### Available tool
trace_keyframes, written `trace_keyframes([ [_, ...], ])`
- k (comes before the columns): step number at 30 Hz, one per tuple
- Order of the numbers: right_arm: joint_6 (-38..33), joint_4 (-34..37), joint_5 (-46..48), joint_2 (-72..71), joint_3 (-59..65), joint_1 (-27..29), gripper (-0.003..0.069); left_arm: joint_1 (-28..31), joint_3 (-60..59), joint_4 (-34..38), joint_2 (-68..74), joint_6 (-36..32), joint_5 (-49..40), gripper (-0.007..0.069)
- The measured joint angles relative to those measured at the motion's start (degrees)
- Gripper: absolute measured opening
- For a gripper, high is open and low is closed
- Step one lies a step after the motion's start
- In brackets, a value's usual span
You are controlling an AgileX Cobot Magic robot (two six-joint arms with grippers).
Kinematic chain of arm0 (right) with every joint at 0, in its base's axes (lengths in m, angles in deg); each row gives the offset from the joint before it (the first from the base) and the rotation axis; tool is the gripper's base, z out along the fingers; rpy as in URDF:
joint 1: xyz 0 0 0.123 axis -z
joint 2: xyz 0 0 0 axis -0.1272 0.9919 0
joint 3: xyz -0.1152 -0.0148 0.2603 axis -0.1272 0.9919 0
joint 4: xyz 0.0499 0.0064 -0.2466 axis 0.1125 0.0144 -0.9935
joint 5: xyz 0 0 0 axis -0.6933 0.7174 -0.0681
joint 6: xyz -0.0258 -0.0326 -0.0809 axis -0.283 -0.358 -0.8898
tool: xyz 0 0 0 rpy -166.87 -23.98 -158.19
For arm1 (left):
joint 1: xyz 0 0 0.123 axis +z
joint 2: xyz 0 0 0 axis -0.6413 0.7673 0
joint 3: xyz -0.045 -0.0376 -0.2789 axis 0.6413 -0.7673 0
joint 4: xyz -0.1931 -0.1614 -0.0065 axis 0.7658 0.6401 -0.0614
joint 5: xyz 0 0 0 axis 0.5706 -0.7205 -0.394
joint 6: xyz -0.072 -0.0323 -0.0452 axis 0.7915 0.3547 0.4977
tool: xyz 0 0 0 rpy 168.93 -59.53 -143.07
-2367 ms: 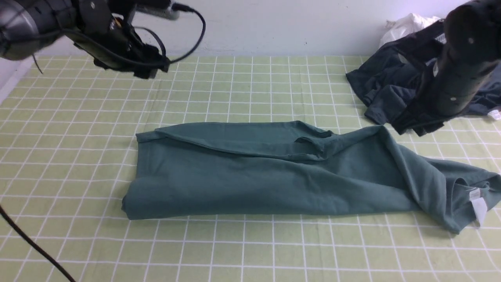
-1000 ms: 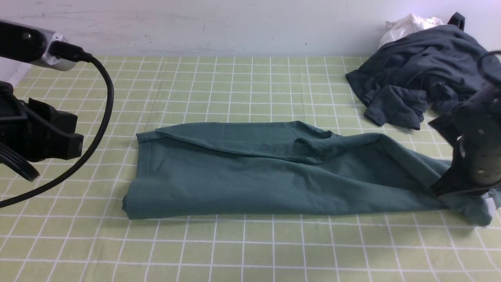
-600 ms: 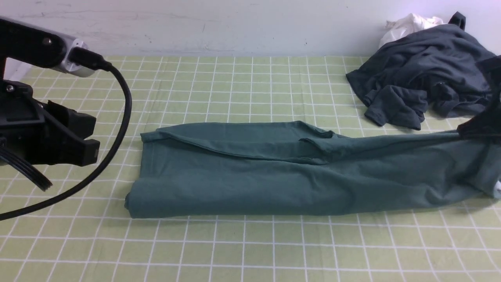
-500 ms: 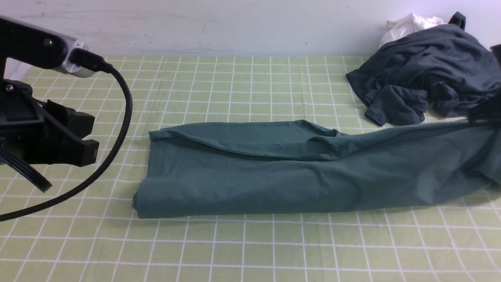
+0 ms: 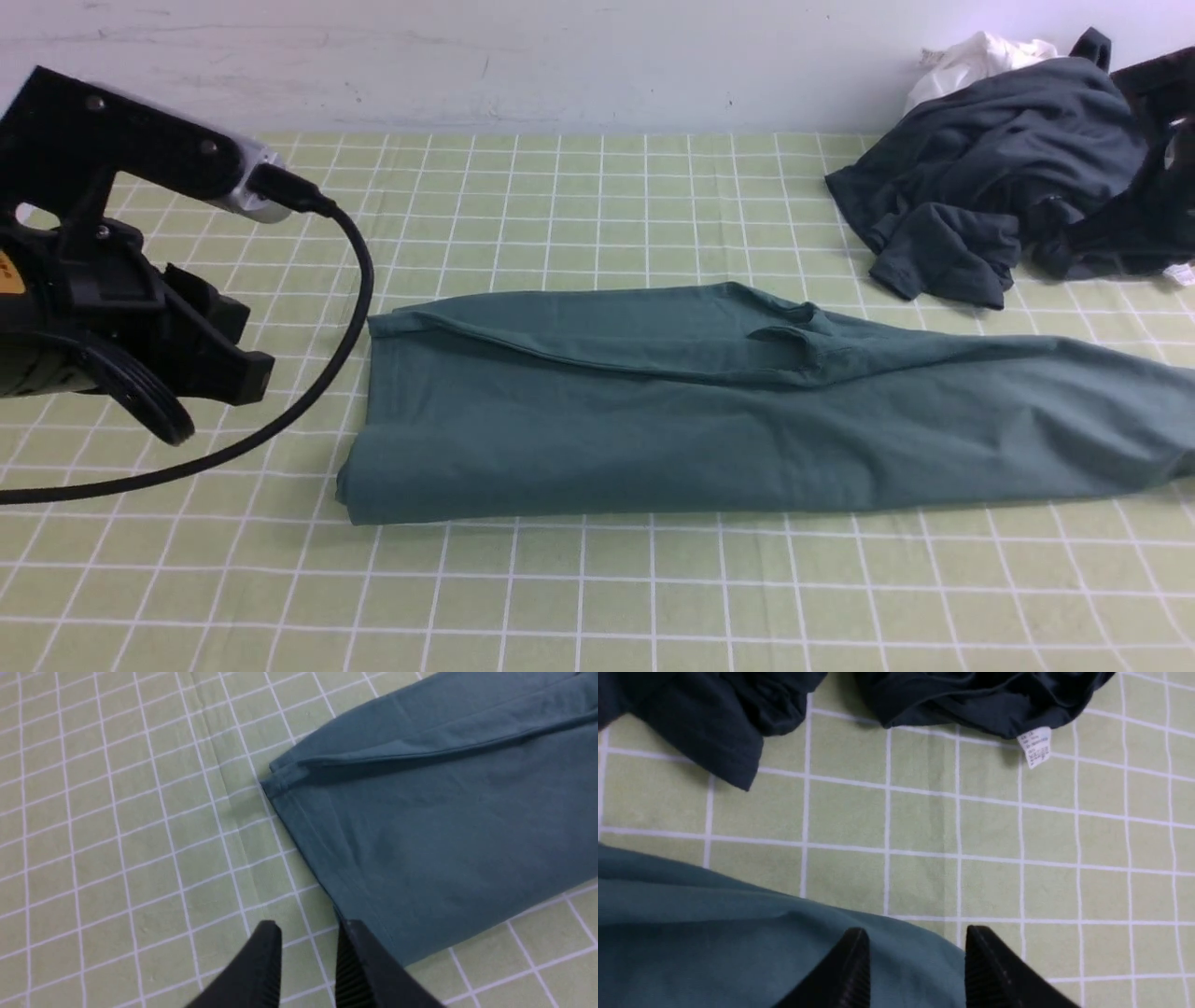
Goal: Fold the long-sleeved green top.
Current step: Use the right arm to clamp the right edge of the fabric
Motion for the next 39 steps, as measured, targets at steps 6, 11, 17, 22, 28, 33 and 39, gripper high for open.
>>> trace_keyframes([
  [6, -15.5, 24.5, 0.5, 3.0, 0.0, -4.8, 0.0241, 0.0, 0.0, 0.0, 1.2, 0.0, 0.2, 0.0163],
  [11, -29.4, 36.7, -0.1, 9.6, 0.0, -8.8, 0.007, 0.0, 0.0, 0.0, 1.2, 0.0, 0.2, 0.0163],
  [17, -33.8, 38.9, -13.2, 14.8, -0.4, -10.2, -0.0012, -0.1, 0.0, 0.0, 1.2, 0.0, 0.2, 0.0163],
  [22, -32.4, 40.4, -35.9, 16.7, -0.3, -10.3, -0.0013, -0.1, 0.0, 0.0, 1.2, 0.0, 0.2, 0.0163],
  [28, -30.0, 43.6, -44.3, 15.2, -0.3, -8.6, 0.0027, -0.1, 0.0, 0.0, -0.1, 0.0, -2.0, 0.0163],
  [33, -29.7, 37.5, -21.1, 7.2, -0.1, -4.3, 0.0074, -0.1, 0.0, -0.5, -7.4, 0.0, -2.0, 0.0163],
  [39, -22.4, 25.4, -5.8, -5.7, 4.5, 5.4, 0.008, -0.1, -0.2, -2.6, -13.4, 0.0, -2.0, 0.0163],
])
